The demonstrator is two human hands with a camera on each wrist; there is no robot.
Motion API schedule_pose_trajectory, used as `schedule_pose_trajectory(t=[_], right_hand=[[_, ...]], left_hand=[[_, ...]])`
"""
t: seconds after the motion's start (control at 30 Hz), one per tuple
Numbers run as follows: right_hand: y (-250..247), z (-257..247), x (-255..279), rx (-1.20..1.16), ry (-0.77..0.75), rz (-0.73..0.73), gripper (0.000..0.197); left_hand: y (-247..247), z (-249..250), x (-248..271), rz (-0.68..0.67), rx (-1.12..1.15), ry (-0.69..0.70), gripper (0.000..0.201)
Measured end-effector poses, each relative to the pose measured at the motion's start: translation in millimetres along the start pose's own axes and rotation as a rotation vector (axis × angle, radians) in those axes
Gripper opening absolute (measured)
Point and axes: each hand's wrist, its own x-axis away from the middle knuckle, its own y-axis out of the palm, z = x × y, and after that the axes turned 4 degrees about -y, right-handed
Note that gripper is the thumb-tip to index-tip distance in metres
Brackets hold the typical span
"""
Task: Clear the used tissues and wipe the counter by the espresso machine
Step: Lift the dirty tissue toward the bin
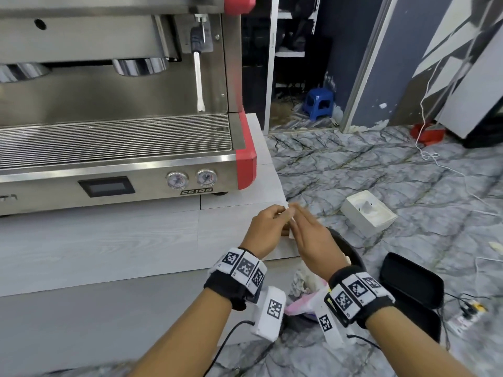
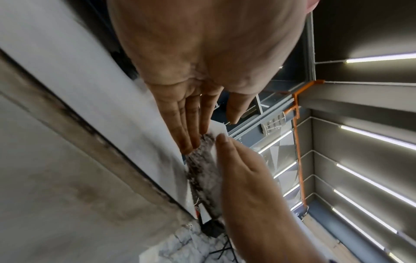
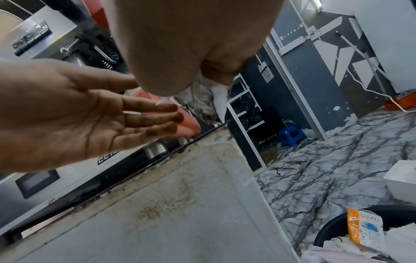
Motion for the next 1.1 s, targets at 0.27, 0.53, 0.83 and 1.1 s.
schedule_pose_trajectory(t=[0.27, 0.53, 0.83, 1.1], right_hand=[[-39.3, 46.1, 4.6, -0.178, -0.072, -0.064, 0.061], [-84.3, 112.4, -7.4, -0.841, 0.258, -0.116, 0.050], [-79.9, 166.1, -8.6, -1.194, 0.501, -0.416, 0.025], [-52.9, 208.5, -3.4, -0.892, 0.476, -0.392, 0.011]], left_hand=[[51.3, 2.1, -33.2, 0.240, 0.097, -0.004, 0.016], [103.6, 6.5, -46.2, 0.318, 0.124, 0.037, 0.013], [138.3, -8.9, -60.4, 0.367, 0.089, -0.022, 0.014], [152.2, -77.7, -89.1, 0.486, -0.160, -0.212, 0.012]])
